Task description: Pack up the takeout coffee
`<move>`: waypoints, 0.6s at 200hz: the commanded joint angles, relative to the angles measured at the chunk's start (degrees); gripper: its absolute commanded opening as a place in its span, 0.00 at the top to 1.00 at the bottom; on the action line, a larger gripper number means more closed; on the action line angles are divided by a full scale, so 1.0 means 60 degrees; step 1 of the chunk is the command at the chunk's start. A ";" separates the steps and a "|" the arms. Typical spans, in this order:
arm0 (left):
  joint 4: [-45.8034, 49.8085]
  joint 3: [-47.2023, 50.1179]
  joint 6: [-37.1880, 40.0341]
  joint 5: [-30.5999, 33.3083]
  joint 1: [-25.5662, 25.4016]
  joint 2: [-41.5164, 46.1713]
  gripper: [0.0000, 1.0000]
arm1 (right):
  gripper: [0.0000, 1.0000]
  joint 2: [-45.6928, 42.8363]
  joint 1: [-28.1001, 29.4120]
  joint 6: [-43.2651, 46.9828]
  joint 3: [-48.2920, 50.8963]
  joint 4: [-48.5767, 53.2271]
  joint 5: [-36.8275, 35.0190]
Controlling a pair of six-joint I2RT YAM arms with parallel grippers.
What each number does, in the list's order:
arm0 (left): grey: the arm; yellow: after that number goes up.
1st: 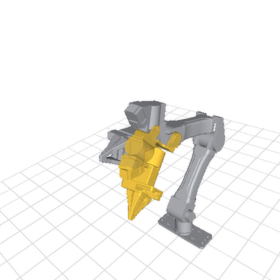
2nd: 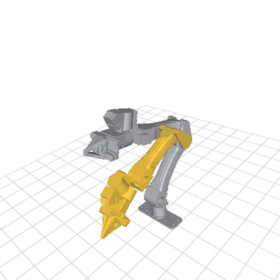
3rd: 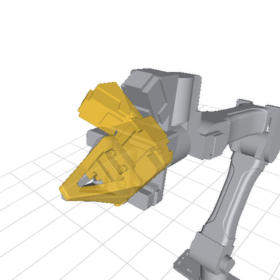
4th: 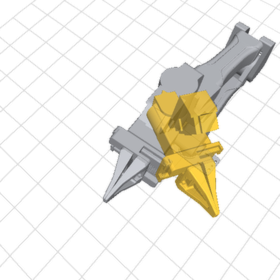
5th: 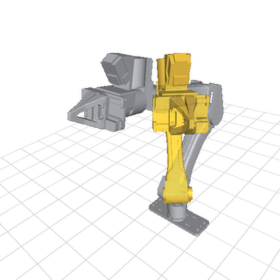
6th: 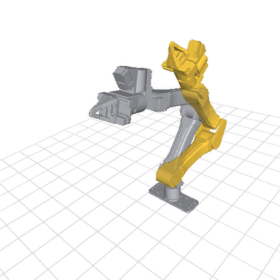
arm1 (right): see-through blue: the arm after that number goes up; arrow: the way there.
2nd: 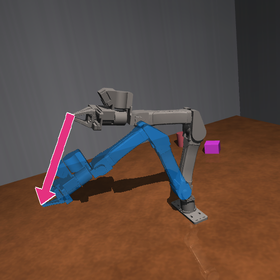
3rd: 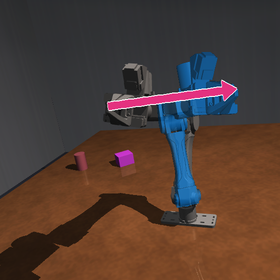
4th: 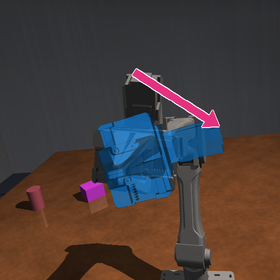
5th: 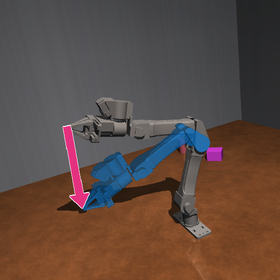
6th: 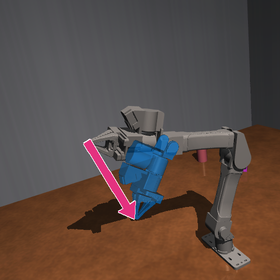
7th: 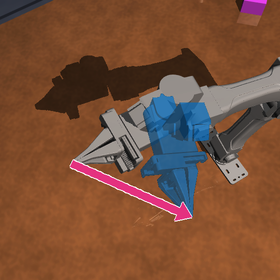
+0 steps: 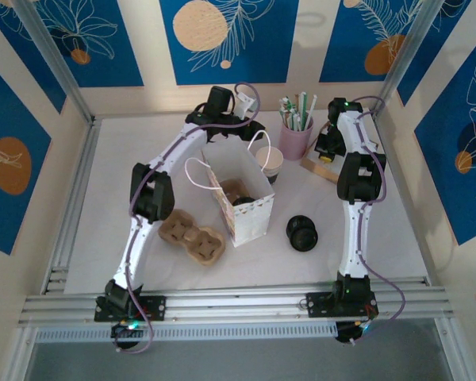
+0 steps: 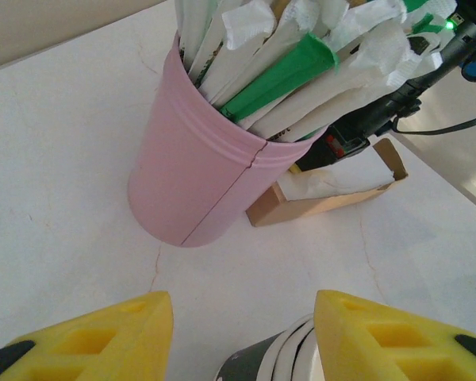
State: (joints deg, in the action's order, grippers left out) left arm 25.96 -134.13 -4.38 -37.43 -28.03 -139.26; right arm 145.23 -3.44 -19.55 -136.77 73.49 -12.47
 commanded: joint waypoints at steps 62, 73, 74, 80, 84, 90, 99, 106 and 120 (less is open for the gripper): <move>-0.0119 0.0242 0.0174 0.0027 -0.0030 0.0818 0.51 | 1.00 -0.1470 -0.0037 -0.0102 0.0273 -0.0377 0.0612; -0.0110 0.0257 0.0159 0.0009 -0.0023 0.0818 0.51 | 1.00 -0.1497 -0.0042 -0.0097 0.0302 -0.0389 0.0662; -0.0109 0.0261 0.0159 0.0004 -0.0019 0.0815 0.51 | 1.00 -0.1498 -0.0042 -0.0104 0.0306 -0.0387 0.0667; -0.0113 0.0291 0.0148 0.0012 -0.0030 0.0819 0.51 | 1.00 -0.1505 -0.0034 -0.0096 0.0323 -0.0397 0.0711; -0.0119 0.0286 0.0145 0.0012 -0.0030 0.0819 0.51 | 1.00 -0.1506 -0.0041 -0.0097 0.0345 -0.0406 0.0744; -0.0121 0.0305 0.0152 0.0007 -0.0030 0.0821 0.51 | 1.00 -0.1499 -0.0040 -0.0085 0.0378 -0.0426 0.0798; -0.0134 0.0355 0.0162 0.0013 -0.0030 0.0839 0.51 | 1.00 -0.1472 -0.0042 -0.0086 0.0410 -0.0454 0.0839; -0.0146 0.0385 0.0159 0.0024 -0.0030 0.0854 0.51 | 1.00 -0.1445 -0.0041 -0.0083 0.0458 -0.0470 0.0863; -0.0188 0.0467 0.0159 0.0027 -0.0030 0.0900 0.51 | 0.96 -0.1391 -0.0056 -0.0095 0.0556 -0.0530 0.0970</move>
State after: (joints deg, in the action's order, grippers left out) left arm 25.76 -132.53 -4.32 -37.23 -28.03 -136.86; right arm 137.82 -3.46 -19.75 -134.45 70.30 -9.63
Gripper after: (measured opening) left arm 0.491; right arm 0.056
